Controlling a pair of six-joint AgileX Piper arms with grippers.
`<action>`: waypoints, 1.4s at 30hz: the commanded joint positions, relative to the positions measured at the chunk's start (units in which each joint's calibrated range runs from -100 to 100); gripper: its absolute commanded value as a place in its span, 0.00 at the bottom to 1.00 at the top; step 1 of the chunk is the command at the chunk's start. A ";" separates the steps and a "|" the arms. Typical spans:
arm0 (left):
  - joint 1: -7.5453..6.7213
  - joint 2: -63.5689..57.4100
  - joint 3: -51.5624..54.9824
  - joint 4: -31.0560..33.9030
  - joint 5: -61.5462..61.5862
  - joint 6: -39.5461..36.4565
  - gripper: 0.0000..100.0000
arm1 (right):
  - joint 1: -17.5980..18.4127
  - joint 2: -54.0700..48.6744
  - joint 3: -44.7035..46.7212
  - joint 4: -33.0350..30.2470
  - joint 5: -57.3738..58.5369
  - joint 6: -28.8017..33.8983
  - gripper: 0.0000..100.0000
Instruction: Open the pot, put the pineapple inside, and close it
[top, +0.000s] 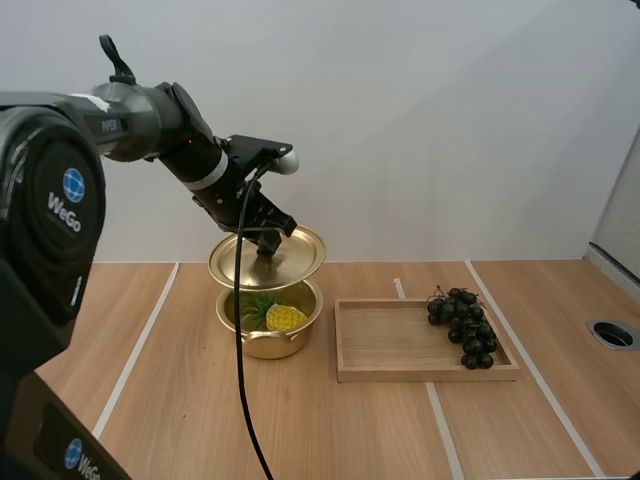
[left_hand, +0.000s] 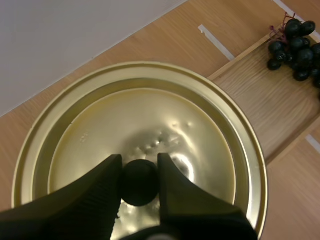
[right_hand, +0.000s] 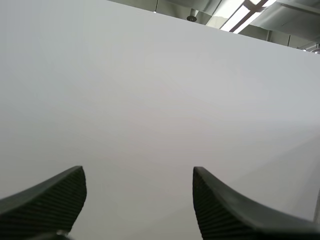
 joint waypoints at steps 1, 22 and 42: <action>-0.07 0.11 2.64 -1.65 -6.44 2.98 0.00 | -0.21 -0.69 -0.52 -0.60 -0.39 -0.28 1.00; -0.07 7.87 4.83 -5.02 -5.32 6.94 0.00 | -0.21 -0.57 -0.52 -1.61 -0.39 -0.28 1.00; -0.07 10.24 4.83 -2.35 -8.91 7.15 0.00 | -0.21 -0.34 -0.52 -1.91 -0.39 -0.28 1.00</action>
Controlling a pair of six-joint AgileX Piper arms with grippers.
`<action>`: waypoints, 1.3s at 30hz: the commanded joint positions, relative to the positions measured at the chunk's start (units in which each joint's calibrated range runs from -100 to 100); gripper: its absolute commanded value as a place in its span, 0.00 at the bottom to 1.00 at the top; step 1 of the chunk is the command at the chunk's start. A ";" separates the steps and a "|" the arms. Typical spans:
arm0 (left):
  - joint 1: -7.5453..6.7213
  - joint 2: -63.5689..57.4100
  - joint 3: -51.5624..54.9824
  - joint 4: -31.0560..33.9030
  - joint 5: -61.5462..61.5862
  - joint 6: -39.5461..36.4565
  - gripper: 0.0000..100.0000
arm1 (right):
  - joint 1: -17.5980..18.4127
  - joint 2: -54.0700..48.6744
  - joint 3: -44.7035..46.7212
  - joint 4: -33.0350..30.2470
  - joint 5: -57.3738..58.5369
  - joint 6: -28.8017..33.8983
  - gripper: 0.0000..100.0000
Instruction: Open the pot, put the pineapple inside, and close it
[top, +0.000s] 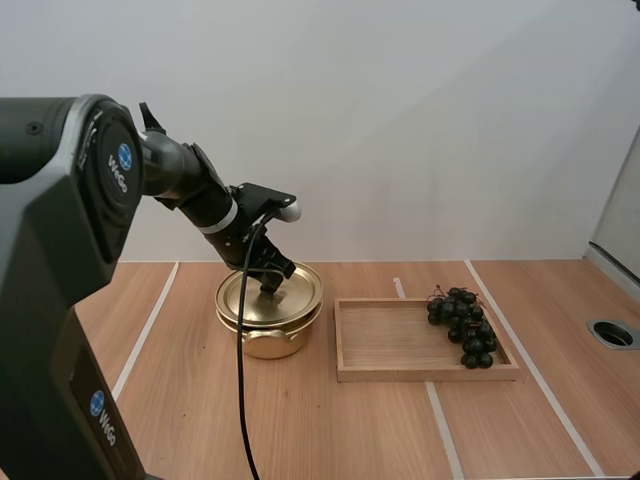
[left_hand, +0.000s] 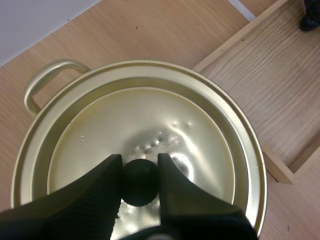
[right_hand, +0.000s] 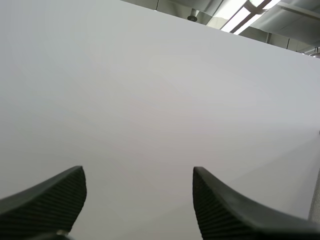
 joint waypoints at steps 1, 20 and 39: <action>-0.07 0.00 -0.01 0.74 0.87 0.21 0.00 | -0.21 -0.26 -0.52 -0.39 -0.39 -0.28 1.00; -0.07 -0.12 -0.14 0.53 3.82 0.21 0.95 | -0.21 0.45 -0.24 -0.39 2.33 -0.28 1.00; -0.07 -27.97 -22.99 -1.04 -36.00 -11.78 1.00 | -0.21 7.77 0.00 0.03 0.49 -0.28 1.00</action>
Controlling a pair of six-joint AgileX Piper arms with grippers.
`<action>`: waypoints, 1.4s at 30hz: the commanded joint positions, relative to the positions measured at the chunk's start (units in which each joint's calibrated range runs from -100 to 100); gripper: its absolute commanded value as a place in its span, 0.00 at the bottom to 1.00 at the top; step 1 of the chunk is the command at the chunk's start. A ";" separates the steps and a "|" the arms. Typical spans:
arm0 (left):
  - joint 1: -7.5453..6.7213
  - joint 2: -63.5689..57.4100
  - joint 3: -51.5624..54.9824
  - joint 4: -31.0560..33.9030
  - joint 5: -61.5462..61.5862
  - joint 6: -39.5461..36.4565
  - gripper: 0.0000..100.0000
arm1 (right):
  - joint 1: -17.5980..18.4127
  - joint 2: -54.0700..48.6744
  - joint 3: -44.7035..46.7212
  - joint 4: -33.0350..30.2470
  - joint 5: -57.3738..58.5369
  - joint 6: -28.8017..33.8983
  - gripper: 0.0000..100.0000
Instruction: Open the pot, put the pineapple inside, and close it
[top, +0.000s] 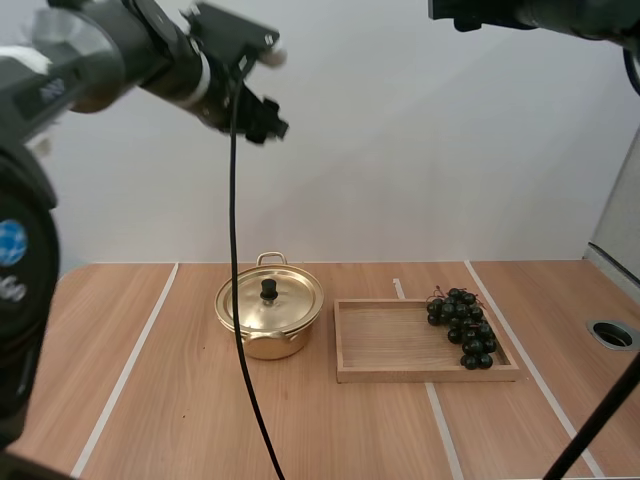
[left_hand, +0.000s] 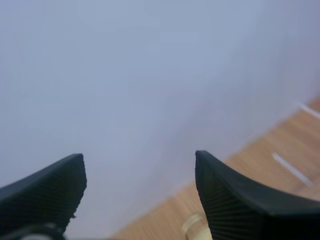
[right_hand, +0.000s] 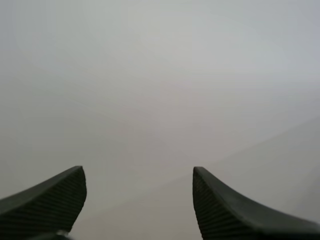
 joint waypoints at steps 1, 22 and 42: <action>0.00 -6.95 -4.52 -1.29 -18.94 -5.46 1.00 | -0.21 0.35 0.00 0.03 -5.71 -0.28 1.00; 0.00 -45.34 10.47 7.70 -23.92 -18.30 1.00 | -0.21 -9.61 -0.15 10.44 -1.41 3.50 0.58; 0.00 -76.92 40.11 13.71 -24.32 -26.05 0.00 | -0.21 -28.89 18.47 6.55 13.82 7.85 0.00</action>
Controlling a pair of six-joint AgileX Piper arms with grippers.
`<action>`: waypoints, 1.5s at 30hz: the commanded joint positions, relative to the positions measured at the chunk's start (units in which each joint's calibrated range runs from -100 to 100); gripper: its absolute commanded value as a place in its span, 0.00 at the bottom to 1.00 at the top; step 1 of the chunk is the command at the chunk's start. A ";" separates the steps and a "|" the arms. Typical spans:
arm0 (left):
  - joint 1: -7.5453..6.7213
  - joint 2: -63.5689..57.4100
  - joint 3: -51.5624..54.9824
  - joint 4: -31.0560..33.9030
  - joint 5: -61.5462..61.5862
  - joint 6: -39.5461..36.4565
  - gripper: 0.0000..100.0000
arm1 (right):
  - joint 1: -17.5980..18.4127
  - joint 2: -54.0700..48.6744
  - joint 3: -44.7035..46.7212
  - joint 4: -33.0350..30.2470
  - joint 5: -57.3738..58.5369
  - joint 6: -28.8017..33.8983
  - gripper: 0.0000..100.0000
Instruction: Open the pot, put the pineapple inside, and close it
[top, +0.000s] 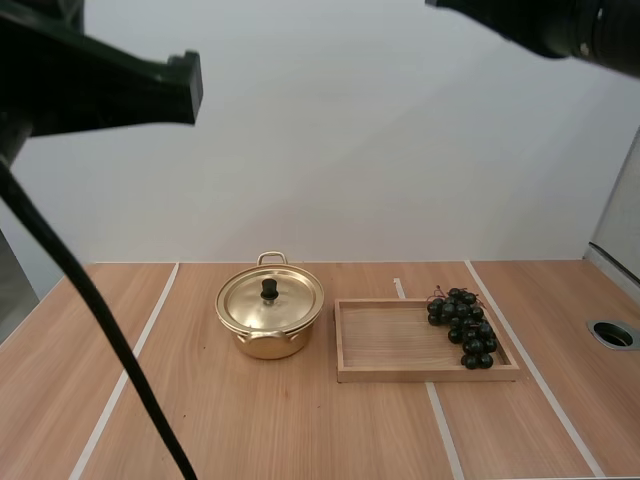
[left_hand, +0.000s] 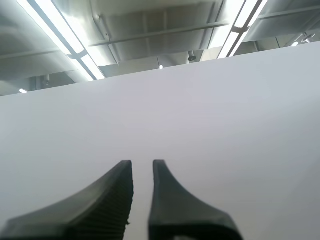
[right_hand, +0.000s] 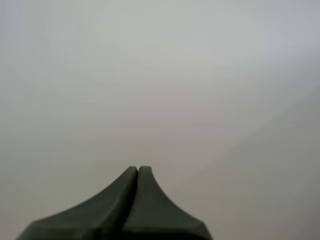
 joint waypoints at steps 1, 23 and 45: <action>-0.07 -3.47 1.71 0.18 2.13 -2.90 0.00 | -0.21 -4.91 7.52 -1.32 -7.61 0.13 0.00; -2.08 -5.42 25.75 30.00 9.64 -25.81 0.00 | 0.17 -26.90 38.45 -3.32 -1.66 -3.55 0.00; -2.36 -5.15 51.81 29.22 0.64 -25.94 0.00 | 0.80 -26.90 61.34 -7.15 -11.98 1.72 0.17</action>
